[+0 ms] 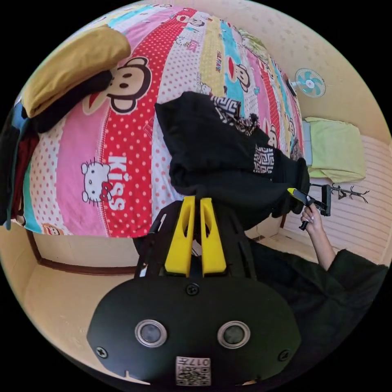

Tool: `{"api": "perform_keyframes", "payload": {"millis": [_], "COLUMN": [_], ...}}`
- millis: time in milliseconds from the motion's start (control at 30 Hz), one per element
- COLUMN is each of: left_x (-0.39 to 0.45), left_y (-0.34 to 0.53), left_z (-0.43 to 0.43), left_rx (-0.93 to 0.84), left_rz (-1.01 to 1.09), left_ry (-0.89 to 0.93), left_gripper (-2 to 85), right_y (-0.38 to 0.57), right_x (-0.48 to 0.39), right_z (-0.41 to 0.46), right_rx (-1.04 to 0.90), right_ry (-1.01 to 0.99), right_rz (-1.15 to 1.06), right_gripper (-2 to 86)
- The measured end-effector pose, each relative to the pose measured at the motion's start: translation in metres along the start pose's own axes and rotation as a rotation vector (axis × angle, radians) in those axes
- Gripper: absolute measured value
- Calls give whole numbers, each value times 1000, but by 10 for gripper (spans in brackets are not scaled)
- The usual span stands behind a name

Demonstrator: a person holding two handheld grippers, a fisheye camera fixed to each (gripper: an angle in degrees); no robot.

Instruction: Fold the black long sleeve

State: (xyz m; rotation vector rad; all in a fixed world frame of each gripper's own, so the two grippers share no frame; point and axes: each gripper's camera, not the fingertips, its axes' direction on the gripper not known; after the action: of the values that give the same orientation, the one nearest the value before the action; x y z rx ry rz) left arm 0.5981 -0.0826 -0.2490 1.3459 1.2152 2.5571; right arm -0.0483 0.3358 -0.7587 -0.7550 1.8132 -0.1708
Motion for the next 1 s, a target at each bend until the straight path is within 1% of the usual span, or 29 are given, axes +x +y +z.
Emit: {"api": "perform_keyframes", "payload": {"millis": [33,100,167,233,300,433,500,667,800,833,900,967,1000], "left_x": [0,-2,-6,-14,-26,-44,-54,-65,-68,-67,-63,-63,-64], "left_y": [-9,-40,-54,-57,-42,4,31,41,22,20,15,20,29], "left_z": [-6,-35,-49,-47,-27,22,45,51,58,58,48,34,19], "left_rx": [28,151,173,124,30,-133,-186,-161,-254,-268,-327,-360,-346], "left_rz": [-22,-38,-18,-8,15,17,-24,-124,-167,-159,-97,-38,-6], "left_ry": [-22,-82,-105,-105,-83,-86,-90,-59,-84,-92,-125,-81,-49], "left_gripper": [22,39,56,66,73,85,97,101,88,80,48,33,27], "right_y": [-18,-43,-61,-65,-55,-7,14,40,37,37,38,44,51], "right_x": [1,3,5,6,12,41,55,75,80,80,80,79,80], "right_z": [-7,-21,-35,-41,-32,15,32,52,64,63,55,40,29], "right_rx": [52,107,111,73,9,-196,-248,-246,-265,-269,-274,-280,-287], "right_ry": [-29,-72,-84,-5,62,66,70,34,45,24,2,-22,-46], "right_rz": [-4,-15,-23,-69,-99,-90,-44,39,58,40,9,-34,-56], "right_gripper": [35,43,59,74,84,101,107,111,67,49,41,35,33]}}
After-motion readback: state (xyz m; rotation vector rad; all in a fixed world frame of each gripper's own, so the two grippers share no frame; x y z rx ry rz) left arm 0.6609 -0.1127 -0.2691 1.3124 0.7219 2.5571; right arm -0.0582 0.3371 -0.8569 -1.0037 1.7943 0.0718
